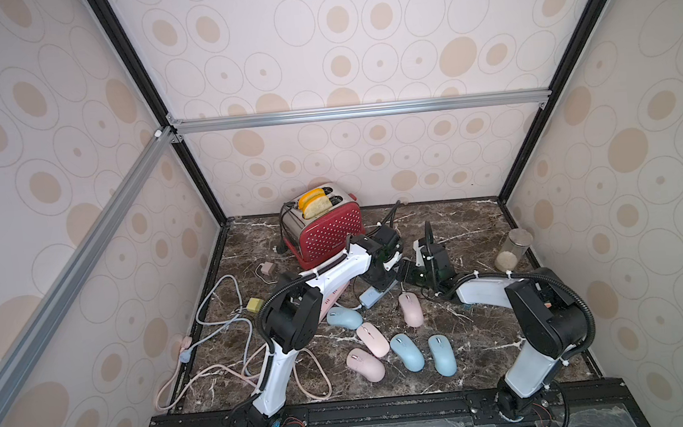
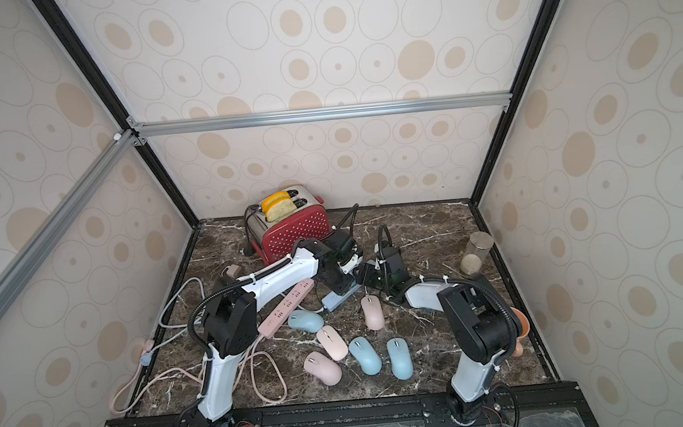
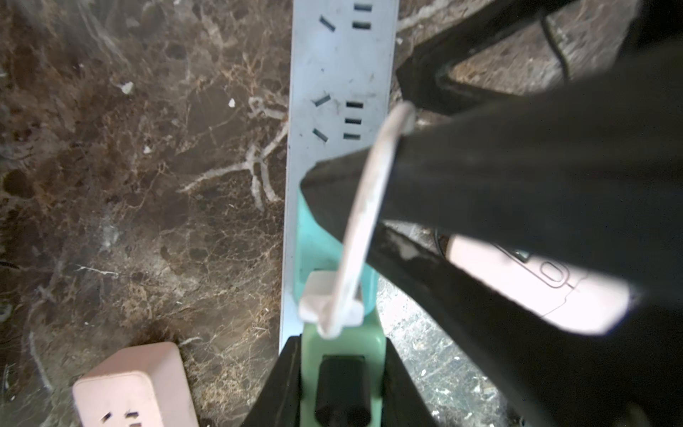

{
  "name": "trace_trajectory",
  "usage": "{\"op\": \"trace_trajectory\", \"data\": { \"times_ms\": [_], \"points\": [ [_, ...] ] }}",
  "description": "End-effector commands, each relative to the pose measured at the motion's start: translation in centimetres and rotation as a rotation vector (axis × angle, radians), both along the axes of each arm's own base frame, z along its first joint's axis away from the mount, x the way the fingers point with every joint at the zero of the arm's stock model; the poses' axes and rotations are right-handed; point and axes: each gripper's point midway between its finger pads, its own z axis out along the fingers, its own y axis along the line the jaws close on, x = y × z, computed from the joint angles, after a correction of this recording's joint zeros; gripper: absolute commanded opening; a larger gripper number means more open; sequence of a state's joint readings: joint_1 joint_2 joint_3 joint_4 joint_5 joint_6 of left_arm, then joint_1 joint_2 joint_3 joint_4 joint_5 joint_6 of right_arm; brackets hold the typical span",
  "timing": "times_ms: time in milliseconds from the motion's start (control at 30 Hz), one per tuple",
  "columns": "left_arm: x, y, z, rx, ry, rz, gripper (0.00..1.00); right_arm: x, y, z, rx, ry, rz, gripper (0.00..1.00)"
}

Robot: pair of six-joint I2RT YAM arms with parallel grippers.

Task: Unplug the wireless mouse
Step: Place the plug at the center of the board.

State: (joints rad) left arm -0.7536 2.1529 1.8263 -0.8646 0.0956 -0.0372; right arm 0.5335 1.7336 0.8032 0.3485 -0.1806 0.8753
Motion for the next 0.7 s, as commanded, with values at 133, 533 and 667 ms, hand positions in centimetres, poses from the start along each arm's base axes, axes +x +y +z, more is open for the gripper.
{"op": "trace_trajectory", "data": {
  "times_ms": [133,533,667],
  "points": [
    [2.8,-6.1,11.4,-0.52,-0.405,-0.029,0.0,-10.5,-5.3,-12.3,-0.314,0.462,0.043,0.64],
    [6.8,0.4,10.7,-0.371,-0.438,0.257,0.0,-10.1,-5.2,-11.9,-0.316,0.457,0.037,0.65],
    [9.0,4.3,10.9,-0.198,-0.559,0.395,0.0,-9.9,-5.1,-11.6,-0.311,0.451,0.033,0.65]
  ]
}}
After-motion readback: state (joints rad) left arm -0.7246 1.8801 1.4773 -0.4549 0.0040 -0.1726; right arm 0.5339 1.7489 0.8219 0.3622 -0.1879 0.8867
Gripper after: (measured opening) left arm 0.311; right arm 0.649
